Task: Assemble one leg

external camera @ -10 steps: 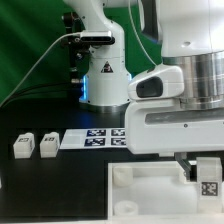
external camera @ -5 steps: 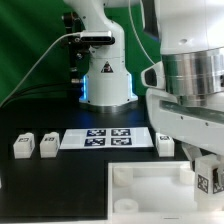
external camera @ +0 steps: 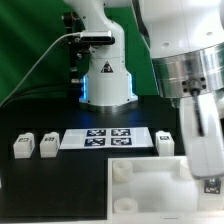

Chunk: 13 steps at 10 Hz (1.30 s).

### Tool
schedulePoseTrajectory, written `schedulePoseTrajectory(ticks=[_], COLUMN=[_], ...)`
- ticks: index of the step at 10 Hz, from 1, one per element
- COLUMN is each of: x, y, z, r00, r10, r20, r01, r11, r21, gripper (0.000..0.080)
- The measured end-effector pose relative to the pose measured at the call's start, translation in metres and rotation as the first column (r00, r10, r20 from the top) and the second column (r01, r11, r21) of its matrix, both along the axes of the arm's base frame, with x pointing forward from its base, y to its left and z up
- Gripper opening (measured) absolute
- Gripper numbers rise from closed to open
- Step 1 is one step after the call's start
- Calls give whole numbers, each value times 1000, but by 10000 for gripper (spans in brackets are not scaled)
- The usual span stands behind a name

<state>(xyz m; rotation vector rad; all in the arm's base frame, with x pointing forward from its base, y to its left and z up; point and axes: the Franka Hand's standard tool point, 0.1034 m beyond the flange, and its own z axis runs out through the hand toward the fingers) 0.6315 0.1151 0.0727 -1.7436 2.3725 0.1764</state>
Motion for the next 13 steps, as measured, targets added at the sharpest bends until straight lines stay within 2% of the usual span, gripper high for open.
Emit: schedulePoseTrajectory(ticks=[1,3,4,5,6,7,9,11,13], x=[-1,-1,-2,-2,-2,-2,-2,4,3], y=[-2,-3,-2,-2,-2,-2,-1,2,1], z=[-2,-2,-3,-4,-4,-4,-3,14,11], r00=[995,995,995,996,996,996,997,998,998], r10=[-99,-94,-93,-91,-89,-85,-80,-63,-55], r20=[-24,-22,-24,-24,-24,-23,-20,9,6], r01=[99,94,92,91,89,85,80,63,55], r11=[995,996,996,996,996,996,997,998,998], r21=[1,-7,-7,-7,-8,-8,-8,0,-2], gripper=[292,292,408,408,573,631,646,648,648])
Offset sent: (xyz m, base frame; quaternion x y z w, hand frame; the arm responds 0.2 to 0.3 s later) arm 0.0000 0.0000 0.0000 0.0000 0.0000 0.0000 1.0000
